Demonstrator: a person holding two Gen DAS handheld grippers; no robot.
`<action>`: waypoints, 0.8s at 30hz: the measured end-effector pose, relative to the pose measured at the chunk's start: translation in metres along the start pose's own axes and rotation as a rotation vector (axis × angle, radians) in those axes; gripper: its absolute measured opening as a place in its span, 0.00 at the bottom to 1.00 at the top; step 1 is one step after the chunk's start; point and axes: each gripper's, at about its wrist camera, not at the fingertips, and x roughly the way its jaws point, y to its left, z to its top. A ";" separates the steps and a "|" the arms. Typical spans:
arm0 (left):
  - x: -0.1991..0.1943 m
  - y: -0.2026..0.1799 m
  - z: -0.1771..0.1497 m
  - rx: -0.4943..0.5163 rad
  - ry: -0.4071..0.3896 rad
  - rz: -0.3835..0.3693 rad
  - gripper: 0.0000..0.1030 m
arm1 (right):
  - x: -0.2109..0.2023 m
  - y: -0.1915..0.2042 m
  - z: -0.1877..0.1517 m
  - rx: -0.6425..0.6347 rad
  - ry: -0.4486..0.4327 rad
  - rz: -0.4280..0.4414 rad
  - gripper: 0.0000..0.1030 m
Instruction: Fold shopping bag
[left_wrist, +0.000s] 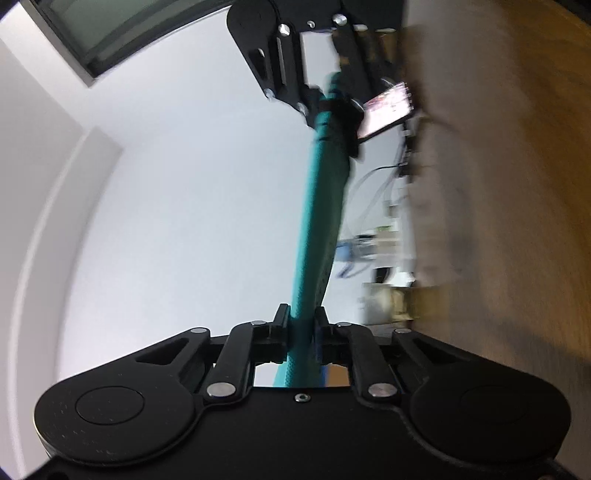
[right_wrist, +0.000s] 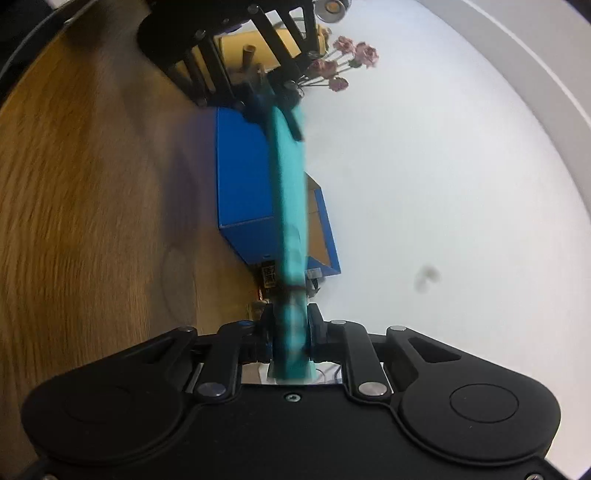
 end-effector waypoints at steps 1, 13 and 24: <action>0.002 -0.002 0.004 0.012 -0.007 0.014 0.11 | 0.003 0.000 0.007 0.025 0.007 0.002 0.15; -0.005 0.003 0.001 -0.017 -0.011 0.040 0.10 | 0.009 -0.008 0.051 0.089 0.044 -0.045 0.25; -0.010 -0.005 0.000 -0.032 -0.063 0.007 0.10 | -0.007 0.004 0.047 0.077 0.070 -0.015 0.27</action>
